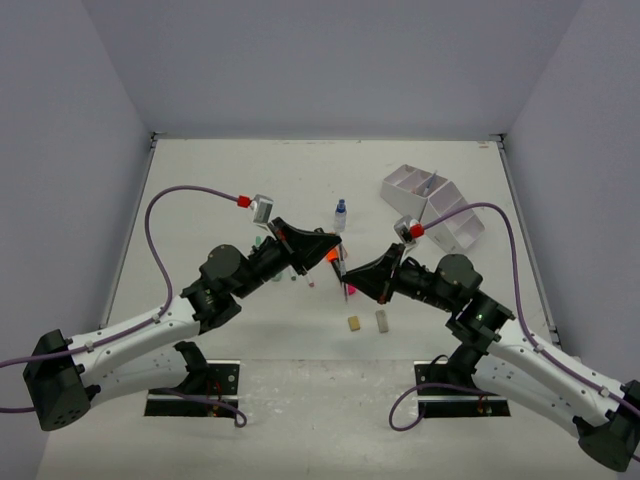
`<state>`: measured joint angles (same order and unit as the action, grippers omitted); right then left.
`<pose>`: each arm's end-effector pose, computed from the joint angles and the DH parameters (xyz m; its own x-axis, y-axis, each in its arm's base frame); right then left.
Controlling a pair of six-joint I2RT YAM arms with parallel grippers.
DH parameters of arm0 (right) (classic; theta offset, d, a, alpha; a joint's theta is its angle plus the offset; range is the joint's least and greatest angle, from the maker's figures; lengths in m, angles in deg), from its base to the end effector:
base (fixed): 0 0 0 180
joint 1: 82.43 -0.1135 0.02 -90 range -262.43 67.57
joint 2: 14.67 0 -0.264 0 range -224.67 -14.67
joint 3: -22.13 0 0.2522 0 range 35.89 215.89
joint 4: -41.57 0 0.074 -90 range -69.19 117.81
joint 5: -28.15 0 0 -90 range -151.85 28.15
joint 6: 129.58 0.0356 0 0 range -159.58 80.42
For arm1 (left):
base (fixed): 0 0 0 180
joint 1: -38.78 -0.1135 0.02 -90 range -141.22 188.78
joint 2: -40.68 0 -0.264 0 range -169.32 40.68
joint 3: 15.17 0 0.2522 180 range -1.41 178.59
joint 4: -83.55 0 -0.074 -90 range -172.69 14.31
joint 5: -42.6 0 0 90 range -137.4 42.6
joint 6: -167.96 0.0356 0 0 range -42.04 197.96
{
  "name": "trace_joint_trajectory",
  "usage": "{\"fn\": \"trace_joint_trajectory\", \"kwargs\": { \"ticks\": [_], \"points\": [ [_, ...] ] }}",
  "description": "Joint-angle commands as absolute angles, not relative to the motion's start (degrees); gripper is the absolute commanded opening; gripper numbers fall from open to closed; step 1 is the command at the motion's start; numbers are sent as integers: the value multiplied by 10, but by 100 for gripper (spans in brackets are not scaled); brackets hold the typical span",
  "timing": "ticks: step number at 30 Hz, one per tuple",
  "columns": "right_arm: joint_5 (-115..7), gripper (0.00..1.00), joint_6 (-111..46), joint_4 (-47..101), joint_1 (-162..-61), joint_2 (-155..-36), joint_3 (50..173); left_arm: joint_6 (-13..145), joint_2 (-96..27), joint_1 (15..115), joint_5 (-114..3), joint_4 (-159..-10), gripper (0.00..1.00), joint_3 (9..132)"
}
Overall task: Sort the stationery into containers
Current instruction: Close the pen cap on the pen.
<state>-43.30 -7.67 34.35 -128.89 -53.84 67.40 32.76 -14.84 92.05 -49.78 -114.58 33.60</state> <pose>0.1115 0.1338 0.3049 -0.4905 0.2113 -0.8454 -0.7623 0.3661 0.5338 0.1354 -0.1839 0.3231 -0.5023 -0.5123 -0.6966 0.6651 0.2858 -0.6898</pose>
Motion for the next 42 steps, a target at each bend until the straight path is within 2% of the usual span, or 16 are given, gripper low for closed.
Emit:
{"fn": "trace_joint_trajectory", "kwargs": {
  "ticks": [1, 8, 19, 20, 21, 22, 24, 28, 30, 32, 39, 40, 42],
  "points": [
    [-506, 0, -105, 444, -1284, -551, 718, 360, -152, 928, -541, -1102, 0, 330],
    [-481, 0, -112, 413, -1285, -559, 738, 448, -153, 929, -565, -1059, 0, 355],
    [-485, 0, -129, 371, -1285, -532, 757, 496, -151, 928, -561, -1008, 0, 373],
    [-486, 0, -130, 371, -1285, -533, 755, 495, -153, 928, -567, -1011, 3, 372],
    [-484, 0, -131, 372, -1284, -535, 756, 493, -155, 928, -575, -1016, 9, 372],
    [-480, 0, -132, 374, -1285, -543, 757, 488, -160, 928, -583, -1024, 22, 373],
    [-464, 0, -132, 377, -1285, -550, 759, 483, -167, 929, -591, -1030, 27, 375],
    [-448, 0, -131, 386, -1285, -563, 756, 475, -174, 928, -596, -1044, 18, 377],
    [-441, 0, -130, 391, -1285, -566, 754, 471, -174, 928, -597, -1049, 6, 376],
    [-434, 0, -130, 391, -1284, -568, 754, 468, -170, 928, -589, -1052, 0, 376],
    [-393, 1, -137, 405, -1284, -583, 745, 477, -150, 928, -588, -1068, 0, 374],
    [-383, 3, -138, 408, -1284, -589, 744, 478, -147, 928, -589, -1071, 0, 372],
    [-368, 21, -138, 413, -1285, -599, 744, 477, -142, 929, -593, -1079, 0, 370]
  ]
}}
